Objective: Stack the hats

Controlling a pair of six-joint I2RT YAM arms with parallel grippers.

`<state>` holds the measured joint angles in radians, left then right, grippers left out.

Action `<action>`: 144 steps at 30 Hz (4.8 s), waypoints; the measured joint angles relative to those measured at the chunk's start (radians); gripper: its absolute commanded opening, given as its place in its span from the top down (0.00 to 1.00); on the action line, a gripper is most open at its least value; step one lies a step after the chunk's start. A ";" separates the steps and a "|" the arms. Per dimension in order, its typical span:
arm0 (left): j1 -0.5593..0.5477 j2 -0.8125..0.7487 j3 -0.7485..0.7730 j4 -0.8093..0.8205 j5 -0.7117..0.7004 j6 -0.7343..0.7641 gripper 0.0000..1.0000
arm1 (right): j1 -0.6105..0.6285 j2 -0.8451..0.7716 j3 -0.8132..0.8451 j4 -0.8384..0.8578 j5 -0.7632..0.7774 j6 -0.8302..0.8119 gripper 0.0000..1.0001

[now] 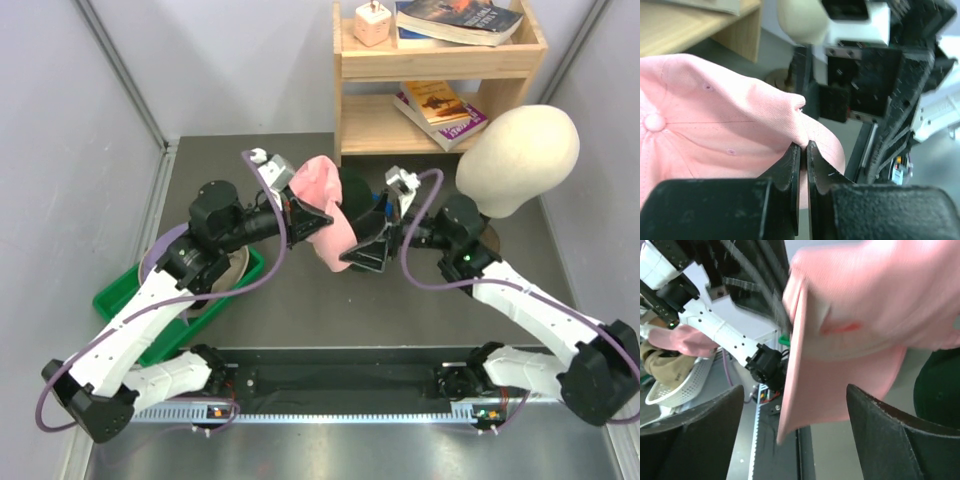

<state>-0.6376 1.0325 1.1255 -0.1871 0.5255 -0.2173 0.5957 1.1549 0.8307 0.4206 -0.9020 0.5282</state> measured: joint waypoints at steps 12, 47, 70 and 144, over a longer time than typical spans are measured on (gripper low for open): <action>0.000 -0.076 0.008 0.068 -0.214 -0.248 1.00 | 0.289 -0.242 -0.177 0.170 0.449 -0.163 0.18; 0.001 -0.403 -0.172 0.102 -1.043 -0.019 0.01 | 0.409 -0.133 -0.059 0.219 1.026 0.046 1.00; 0.001 -0.327 -0.264 0.173 -1.143 0.063 0.01 | 0.188 0.214 -0.204 0.706 1.016 0.340 1.00; 0.001 -0.296 -0.264 0.185 -1.144 0.071 0.01 | 0.135 -0.105 -0.755 0.601 1.261 0.836 0.64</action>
<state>-0.6365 0.7364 0.8612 -0.0017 -0.6182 -0.1463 0.7303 1.0500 0.0761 1.0218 0.3588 1.3640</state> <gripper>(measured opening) 0.991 0.244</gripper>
